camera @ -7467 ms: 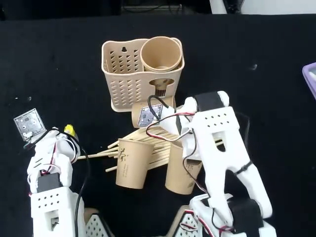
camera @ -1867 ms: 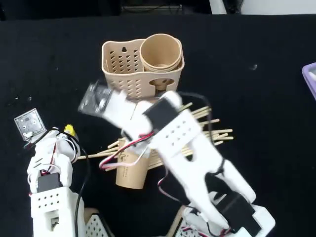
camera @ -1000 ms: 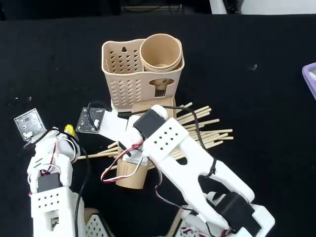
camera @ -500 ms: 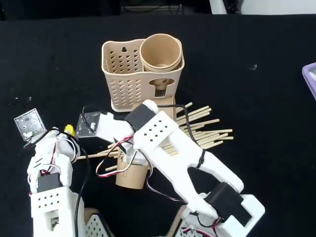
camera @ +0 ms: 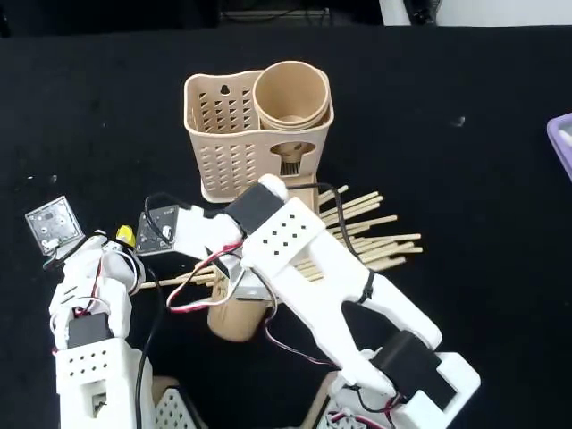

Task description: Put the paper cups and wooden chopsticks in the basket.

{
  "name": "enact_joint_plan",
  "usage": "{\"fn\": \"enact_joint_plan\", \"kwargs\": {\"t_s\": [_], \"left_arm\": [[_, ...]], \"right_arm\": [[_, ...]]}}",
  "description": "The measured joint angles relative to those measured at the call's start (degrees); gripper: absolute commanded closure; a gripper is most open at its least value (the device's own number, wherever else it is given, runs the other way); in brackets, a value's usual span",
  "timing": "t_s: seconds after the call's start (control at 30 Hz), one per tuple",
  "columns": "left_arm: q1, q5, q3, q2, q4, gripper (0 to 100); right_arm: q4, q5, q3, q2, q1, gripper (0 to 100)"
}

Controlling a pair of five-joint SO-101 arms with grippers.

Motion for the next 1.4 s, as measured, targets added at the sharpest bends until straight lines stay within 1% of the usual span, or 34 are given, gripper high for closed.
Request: {"fn": "enact_joint_plan", "kwargs": {"t_s": [0.07, 0.17, 0.33, 0.53, 0.67, 0.73, 0.87, 0.97, 1.03, 1.07, 1.17, 1.4], "left_arm": [[0.00, 0.00, 0.00, 0.00, 0.00, 86], [0.00, 0.00, 0.00, 0.00, 0.00, 86], [0.00, 0.00, 0.00, 0.00, 0.00, 86], [0.00, 0.00, 0.00, 0.00, 0.00, 86], [0.00, 0.00, 0.00, 0.00, 0.00, 86], [0.00, 0.00, 0.00, 0.00, 0.00, 86], [0.00, 0.00, 0.00, 0.00, 0.00, 86], [0.00, 0.00, 0.00, 0.00, 0.00, 86], [0.00, 0.00, 0.00, 0.00, 0.00, 86], [0.00, 0.00, 0.00, 0.00, 0.00, 86], [0.00, 0.00, 0.00, 0.00, 0.00, 86], [0.00, 0.00, 0.00, 0.00, 0.00, 86]], "right_arm": [[2.11, 0.00, -1.76, -1.76, 0.00, 98.8], [3.08, 0.00, -2.64, -9.85, 0.26, 98.8], [2.73, 0.00, 1.41, -13.54, 0.09, 98.8], [-5.10, 0.00, 11.34, -13.63, 0.09, 98.7], [-7.30, 0.00, 14.33, -13.63, 0.09, 98.2], [-7.30, -0.26, 14.33, -13.63, 0.09, 94.6], [-7.30, -3.34, 14.33, -13.63, 0.09, 84.5], [-7.65, -3.87, 14.33, -13.63, 0.09, 81.6], [-7.65, -4.04, 14.33, -13.63, 0.09, 82.9], [-7.65, -4.04, 14.33, -13.63, 0.09, 85.2], [-8.00, -4.04, 14.33, -13.63, 0.09, 98.2], [-10.81, -4.40, 14.15, -13.63, 0.09, 98.8]]}}
